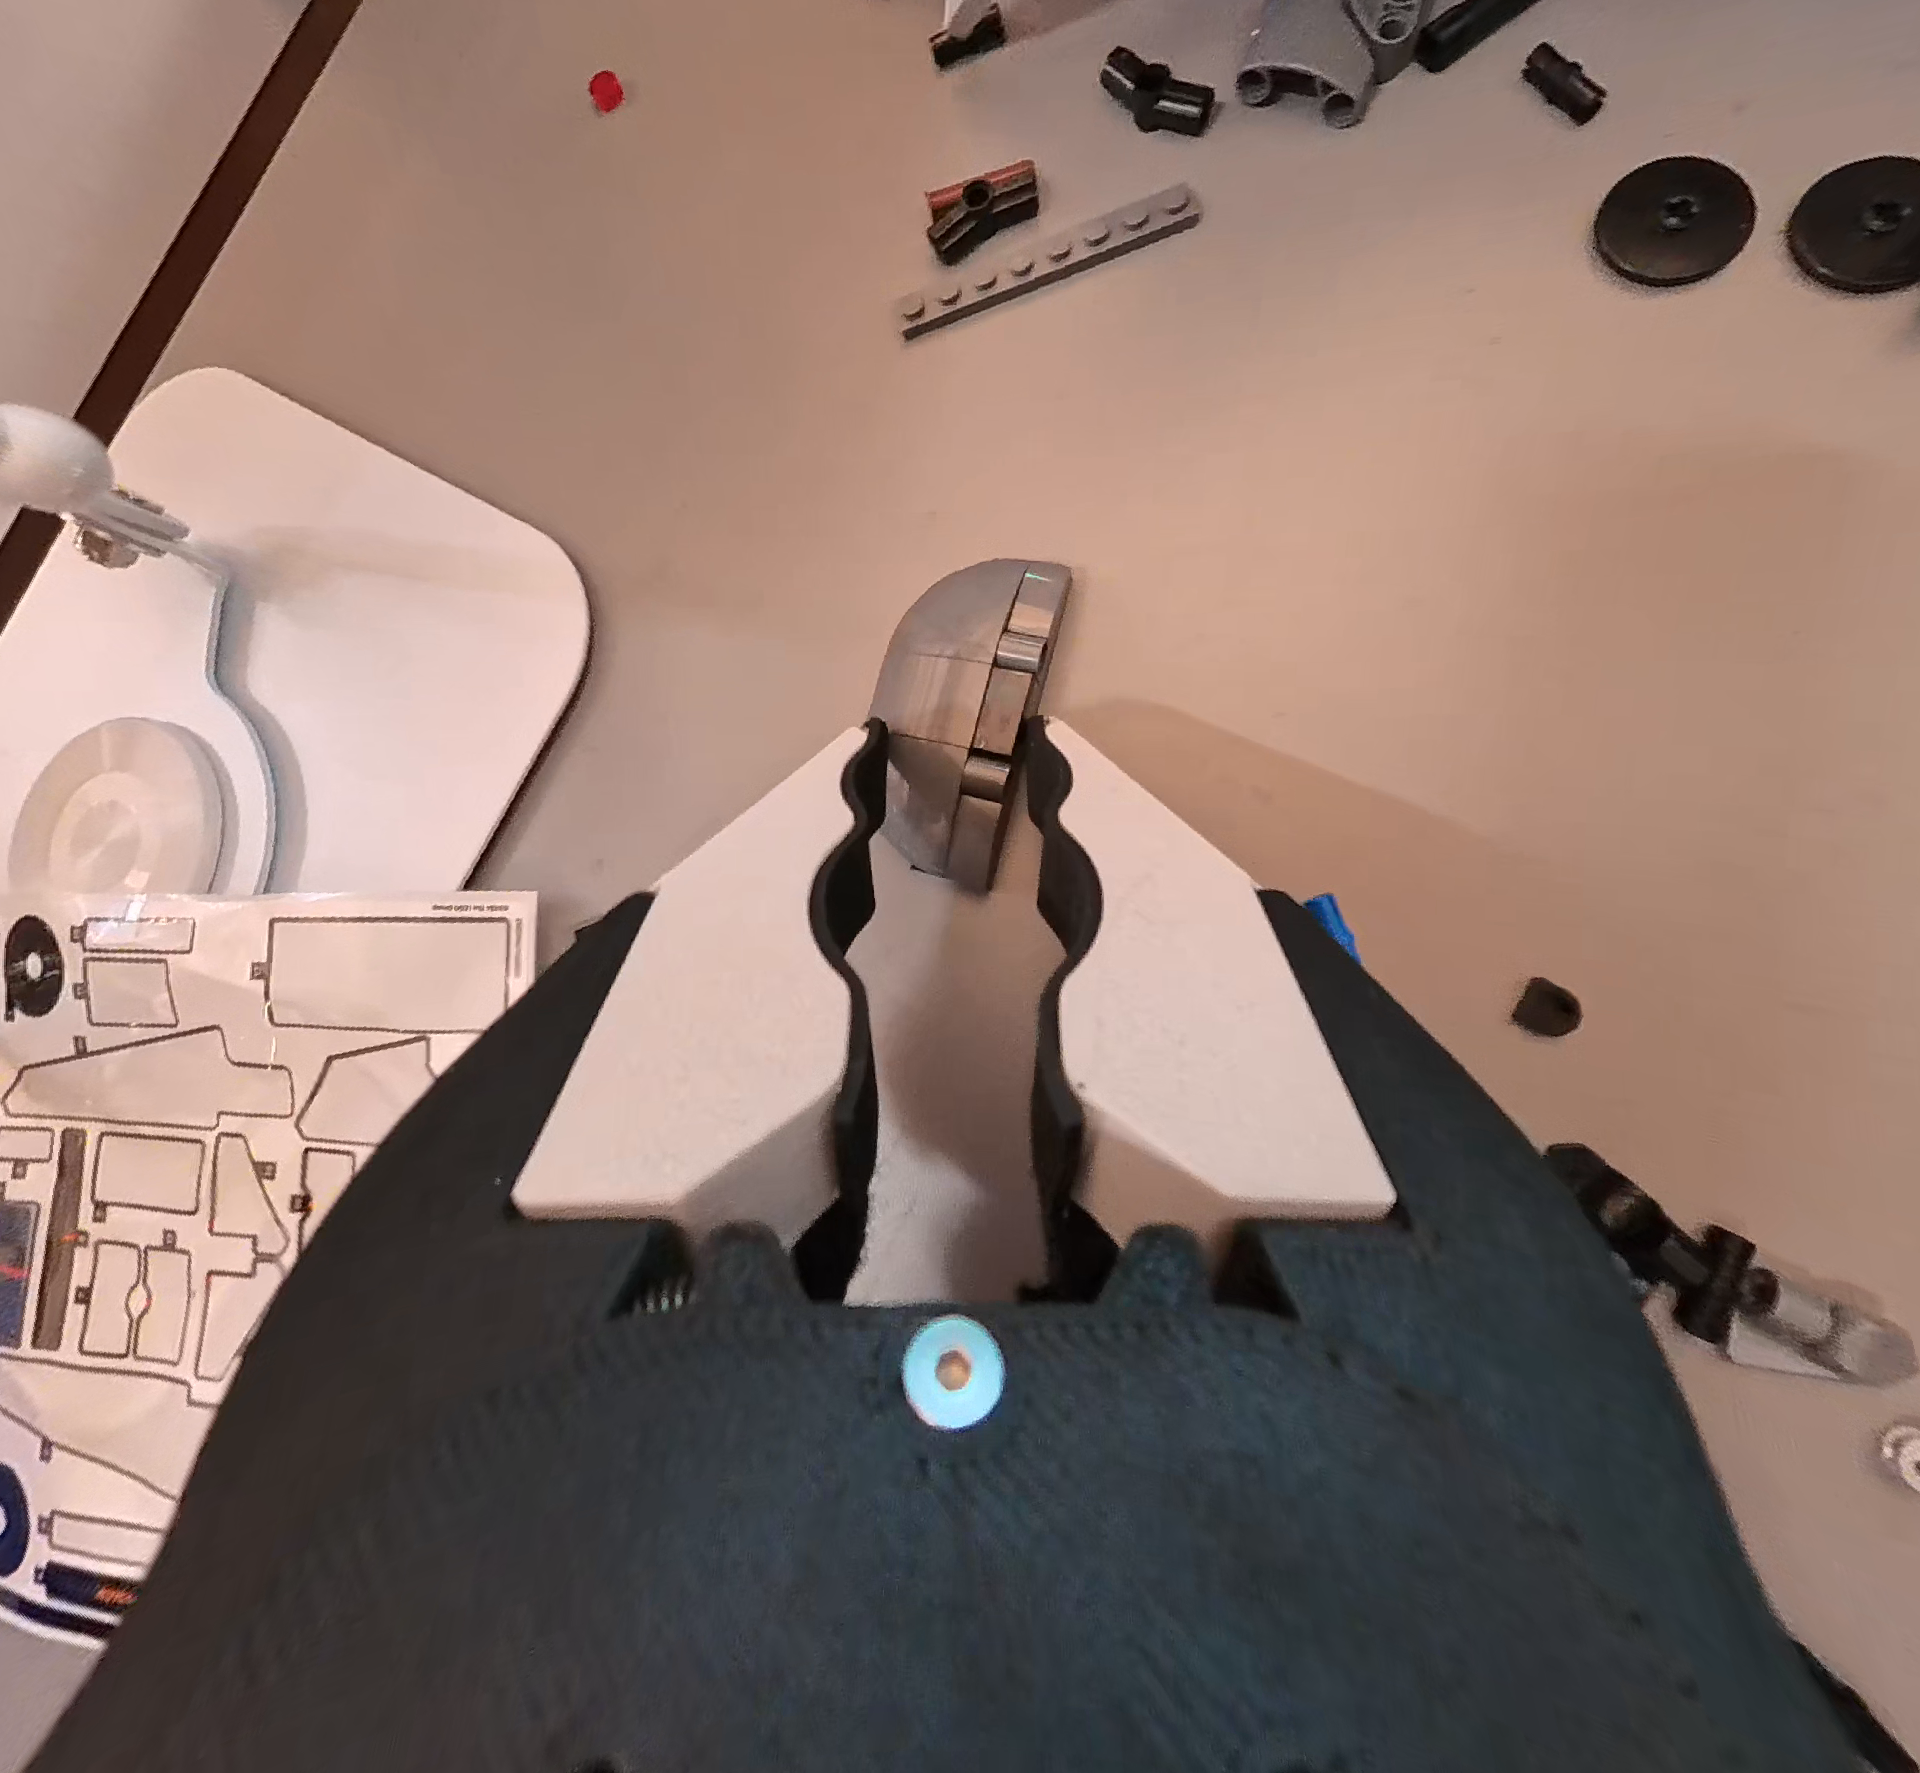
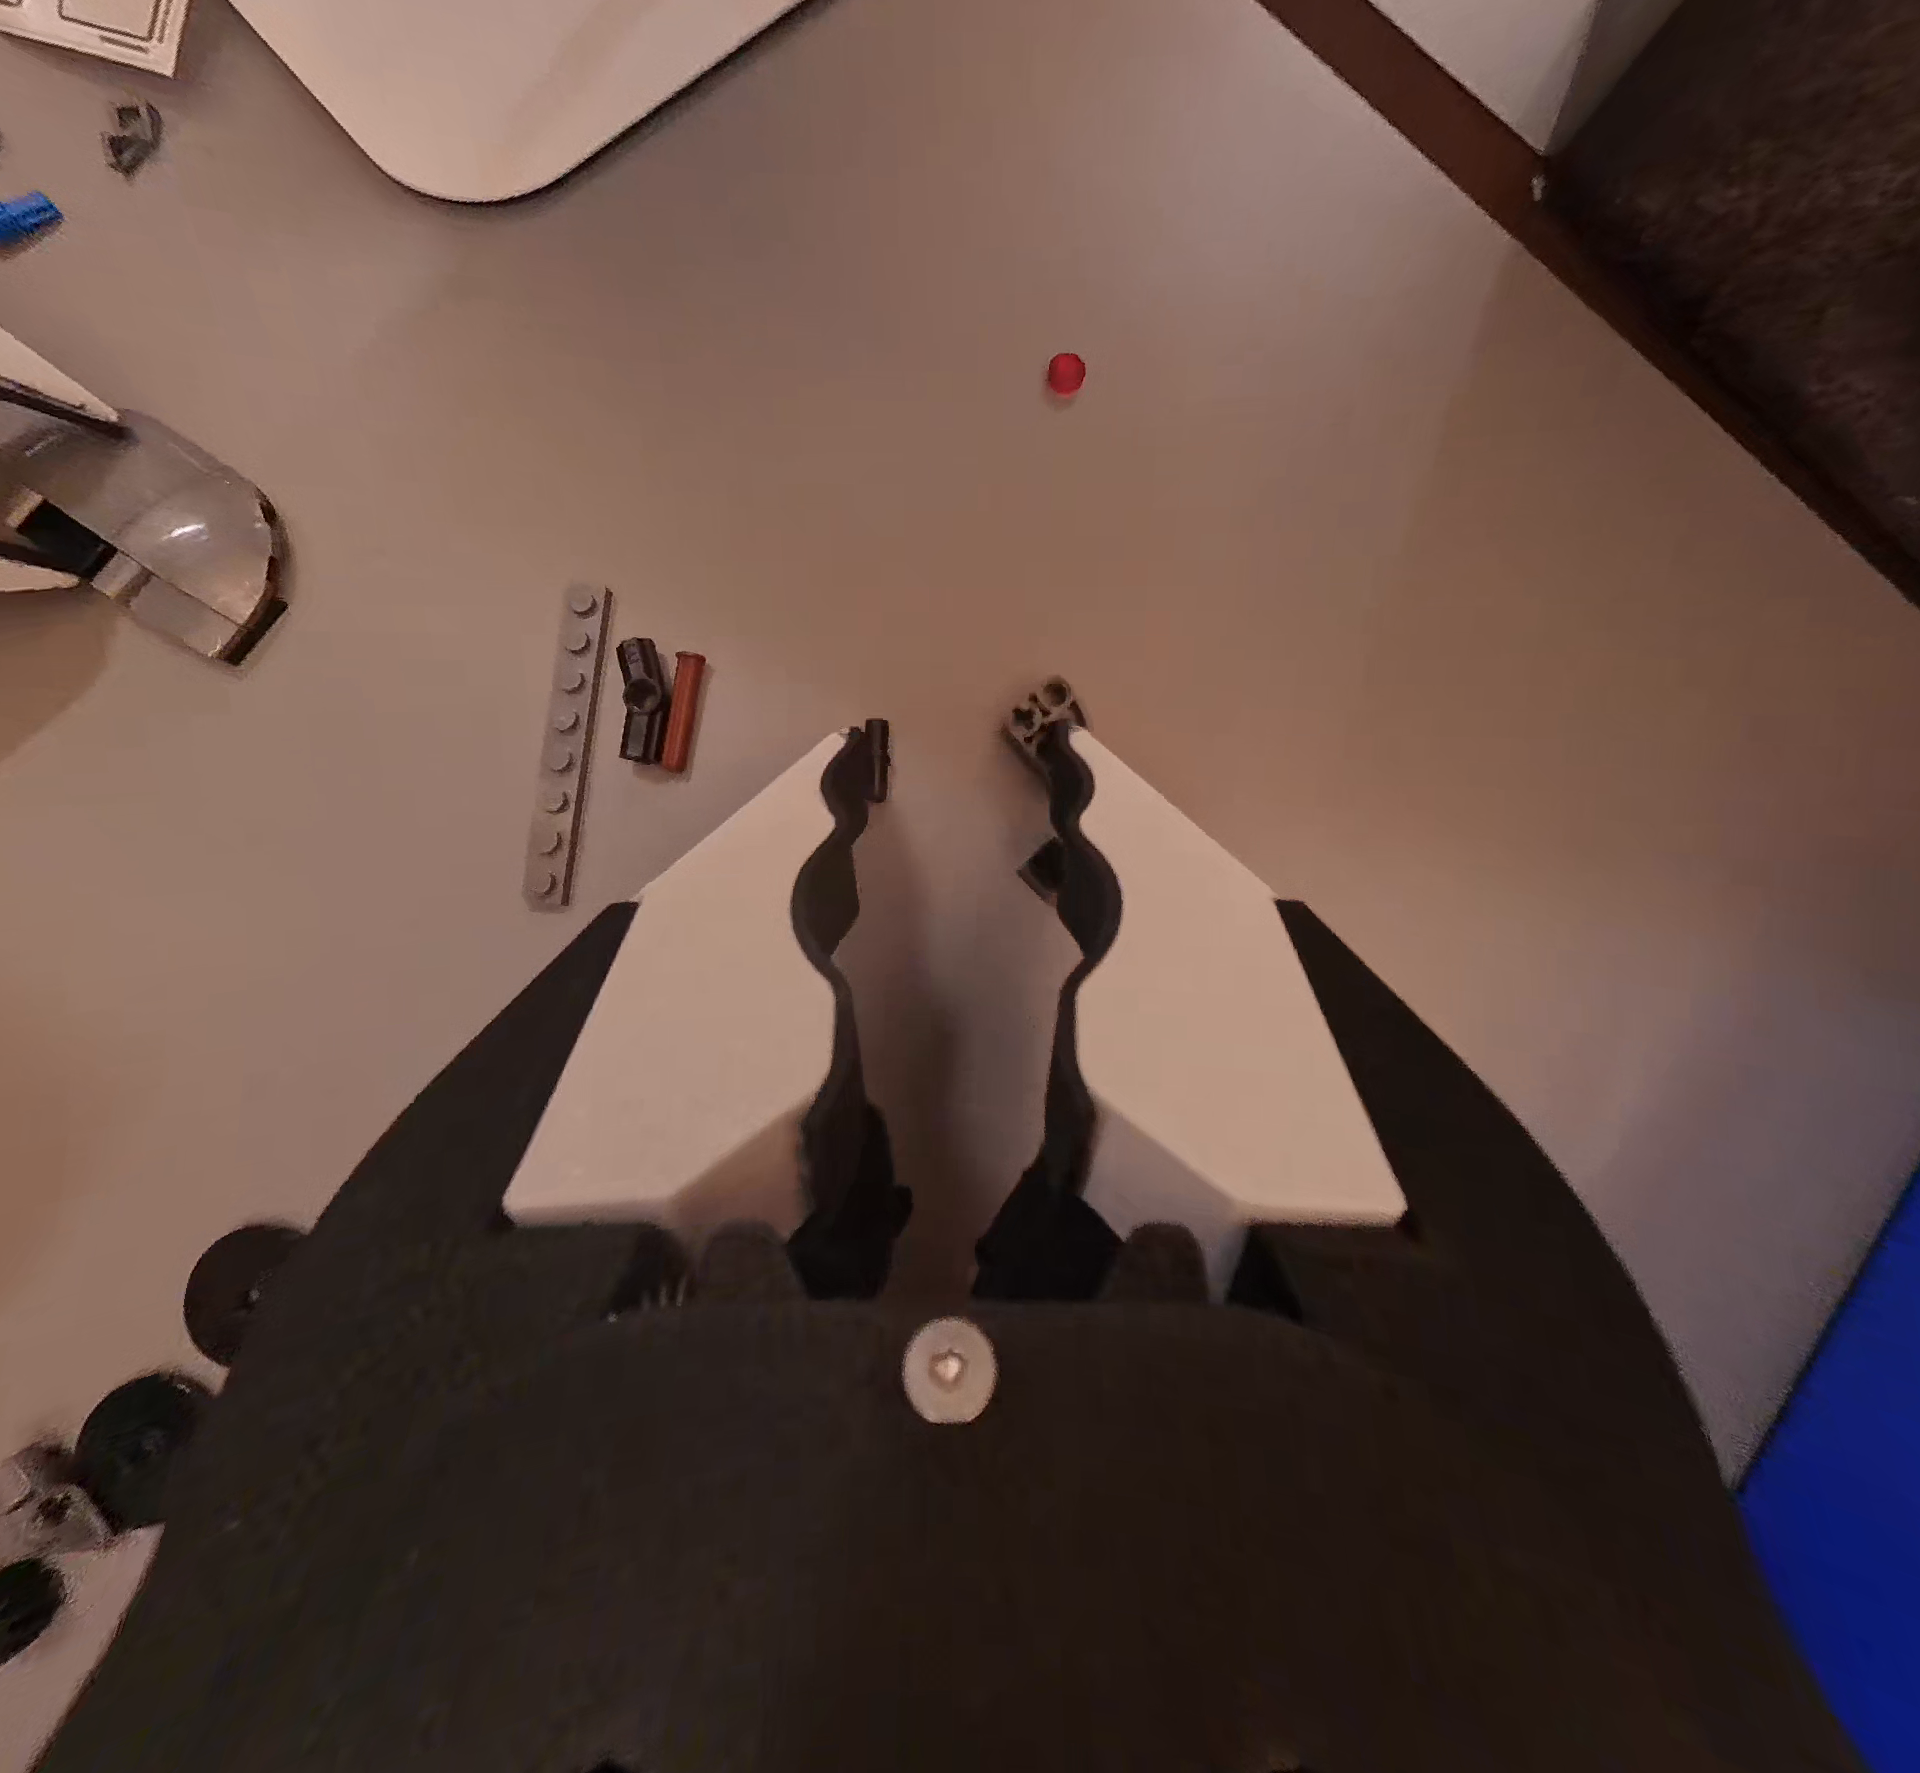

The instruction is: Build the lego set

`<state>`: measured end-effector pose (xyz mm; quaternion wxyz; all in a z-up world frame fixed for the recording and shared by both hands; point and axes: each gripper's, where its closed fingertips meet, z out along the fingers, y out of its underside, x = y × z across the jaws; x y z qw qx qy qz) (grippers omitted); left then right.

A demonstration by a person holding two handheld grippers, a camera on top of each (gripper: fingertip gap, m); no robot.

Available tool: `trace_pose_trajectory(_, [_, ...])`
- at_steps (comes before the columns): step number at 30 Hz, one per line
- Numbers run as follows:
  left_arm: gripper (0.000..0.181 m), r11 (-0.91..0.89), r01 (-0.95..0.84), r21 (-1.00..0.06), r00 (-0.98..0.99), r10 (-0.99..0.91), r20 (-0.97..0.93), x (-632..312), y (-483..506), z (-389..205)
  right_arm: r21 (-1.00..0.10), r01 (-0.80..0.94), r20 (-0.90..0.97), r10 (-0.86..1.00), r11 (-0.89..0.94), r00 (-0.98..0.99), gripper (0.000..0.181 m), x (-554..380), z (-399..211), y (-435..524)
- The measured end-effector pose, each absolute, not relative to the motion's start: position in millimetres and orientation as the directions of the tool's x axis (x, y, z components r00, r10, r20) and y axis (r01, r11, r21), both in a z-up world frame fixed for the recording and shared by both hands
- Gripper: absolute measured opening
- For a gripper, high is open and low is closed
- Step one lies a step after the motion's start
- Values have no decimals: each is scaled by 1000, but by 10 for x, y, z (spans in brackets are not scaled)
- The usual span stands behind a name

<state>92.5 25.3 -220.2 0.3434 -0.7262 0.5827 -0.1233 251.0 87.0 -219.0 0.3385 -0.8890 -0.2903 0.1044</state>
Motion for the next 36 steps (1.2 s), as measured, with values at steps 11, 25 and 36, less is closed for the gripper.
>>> trace_pose_trajectory(11, [26, -118, -755, -645, 325, -921, -212, 878, 320, -2201, -669, 450, 27, 585, -591, 810, 25, 2569, -2129, 844])
trace_pose_trajectory(25, [25, -127, -750, -649, 340, -916, -214, 861, 354, -2205, -646, 478, 73, 575, -595, 815, 12, 2560, -2249, 902])
trace_pose_trajectory(36, [24, -185, -743, -643, 417, -880, -228, 709, 533, -2207, -667, 537, 49, 689, -516, 723, 12, 2268, -1922, 551])
